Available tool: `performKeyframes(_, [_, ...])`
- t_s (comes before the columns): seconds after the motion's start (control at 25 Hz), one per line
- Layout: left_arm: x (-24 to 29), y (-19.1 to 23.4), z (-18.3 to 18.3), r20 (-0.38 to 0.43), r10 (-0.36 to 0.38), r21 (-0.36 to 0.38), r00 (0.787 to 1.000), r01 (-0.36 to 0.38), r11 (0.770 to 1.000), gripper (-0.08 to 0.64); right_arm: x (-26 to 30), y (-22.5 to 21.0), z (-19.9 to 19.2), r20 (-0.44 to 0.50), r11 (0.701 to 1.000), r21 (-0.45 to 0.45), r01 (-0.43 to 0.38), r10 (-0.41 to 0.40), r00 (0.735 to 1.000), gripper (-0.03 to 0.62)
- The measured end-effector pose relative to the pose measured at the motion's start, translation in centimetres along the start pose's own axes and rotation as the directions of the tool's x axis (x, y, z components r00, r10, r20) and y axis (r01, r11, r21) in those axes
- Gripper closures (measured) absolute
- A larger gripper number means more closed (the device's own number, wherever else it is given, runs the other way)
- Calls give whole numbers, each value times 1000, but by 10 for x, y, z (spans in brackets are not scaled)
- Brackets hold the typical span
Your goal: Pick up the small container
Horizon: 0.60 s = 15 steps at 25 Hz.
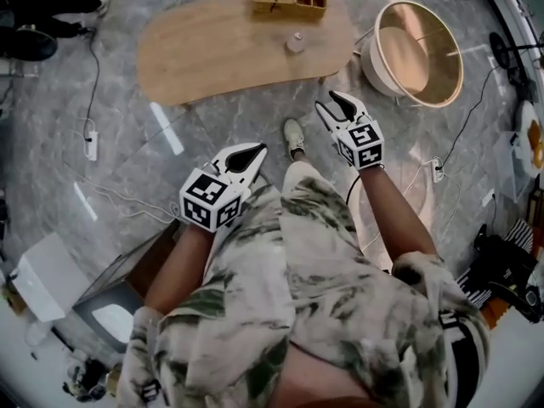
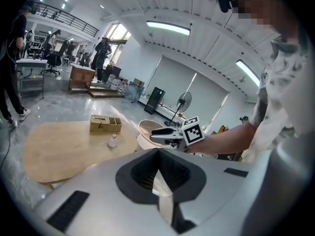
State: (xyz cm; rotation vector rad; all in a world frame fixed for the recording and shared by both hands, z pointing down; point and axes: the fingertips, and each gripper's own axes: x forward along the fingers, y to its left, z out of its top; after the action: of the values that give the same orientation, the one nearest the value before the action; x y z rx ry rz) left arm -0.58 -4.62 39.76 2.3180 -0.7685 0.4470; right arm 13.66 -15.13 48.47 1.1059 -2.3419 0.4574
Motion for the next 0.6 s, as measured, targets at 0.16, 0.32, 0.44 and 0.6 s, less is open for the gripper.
performKeyframes(0.16, [56, 30, 20, -42, 6, -6, 999, -6, 1000, 538, 64, -61, -11, -29, 1000, -3, -13, 12, 1000, 400])
performKeyframes(0.32, [112, 62, 34, -70, 11, -4, 998, -11, 1000, 538, 125, -110, -26, -49, 1000, 10, -21, 21, 999, 400])
performKeyframes(0.44, [149, 86, 41, -87, 5, -13, 996, -6, 1000, 538, 170, -140, -41, -72, 1000, 16, -25, 26, 997, 400])
performKeyframes(0.6, [205, 123, 49, -107, -13, -39, 994, 9, 999, 538, 240, -184, -65, -95, 999, 24, -35, 37, 995, 399])
